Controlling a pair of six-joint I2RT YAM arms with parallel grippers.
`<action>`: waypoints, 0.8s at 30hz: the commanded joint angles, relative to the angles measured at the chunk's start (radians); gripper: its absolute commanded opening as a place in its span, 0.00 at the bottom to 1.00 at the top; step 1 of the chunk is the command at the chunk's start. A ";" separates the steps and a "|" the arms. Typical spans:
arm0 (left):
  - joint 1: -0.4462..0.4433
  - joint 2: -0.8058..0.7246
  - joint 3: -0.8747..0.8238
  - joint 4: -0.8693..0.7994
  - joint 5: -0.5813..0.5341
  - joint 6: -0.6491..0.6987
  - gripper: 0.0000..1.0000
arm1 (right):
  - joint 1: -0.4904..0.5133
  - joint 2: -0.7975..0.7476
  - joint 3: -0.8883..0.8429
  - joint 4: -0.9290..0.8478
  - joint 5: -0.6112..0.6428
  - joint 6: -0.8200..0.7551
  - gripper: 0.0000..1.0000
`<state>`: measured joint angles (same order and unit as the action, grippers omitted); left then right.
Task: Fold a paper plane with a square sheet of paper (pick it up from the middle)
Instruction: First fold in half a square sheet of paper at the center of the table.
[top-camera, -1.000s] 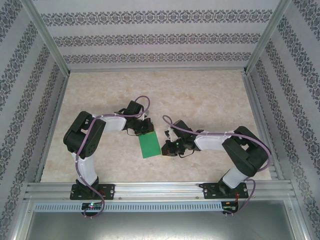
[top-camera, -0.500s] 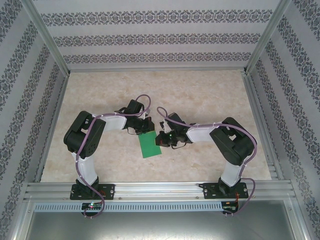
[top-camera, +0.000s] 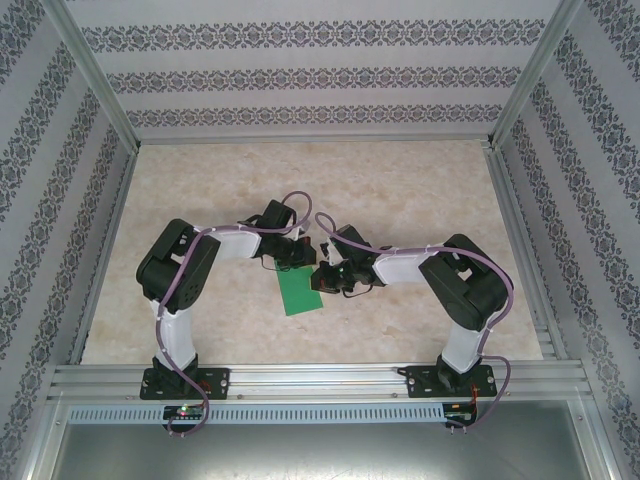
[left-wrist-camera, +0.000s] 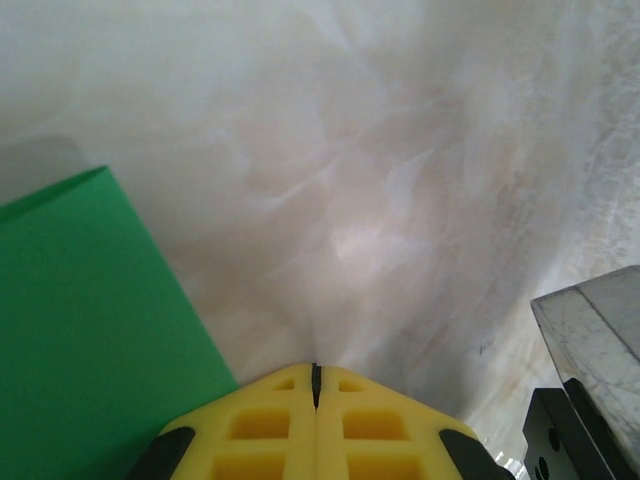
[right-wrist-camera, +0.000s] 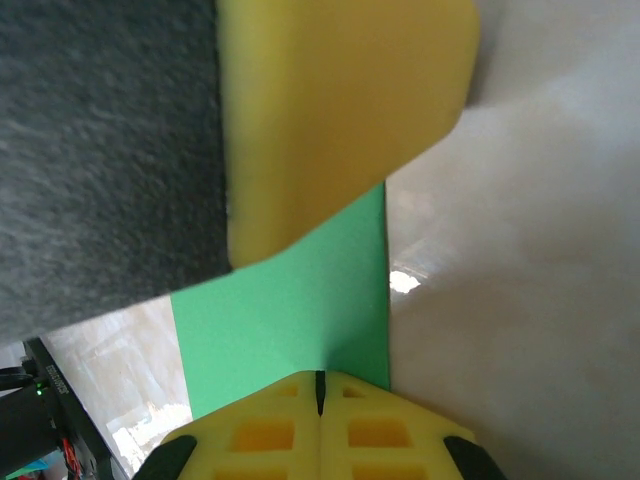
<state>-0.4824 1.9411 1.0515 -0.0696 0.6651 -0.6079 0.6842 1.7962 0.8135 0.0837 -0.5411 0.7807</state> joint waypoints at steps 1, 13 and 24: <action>-0.006 0.027 -0.011 -0.044 -0.051 0.053 0.00 | -0.011 0.014 -0.030 -0.054 0.022 -0.004 0.00; 0.089 0.036 0.029 -0.041 -0.076 0.201 0.00 | -0.010 -0.026 -0.116 -0.146 0.001 -0.024 0.00; 0.180 0.075 0.043 0.032 -0.061 0.238 0.00 | -0.003 -0.028 -0.139 -0.148 -0.005 -0.011 0.00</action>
<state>-0.3668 1.9793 1.0798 -0.0669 0.7452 -0.4210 0.6739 1.7451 0.7322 0.1101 -0.5552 0.7795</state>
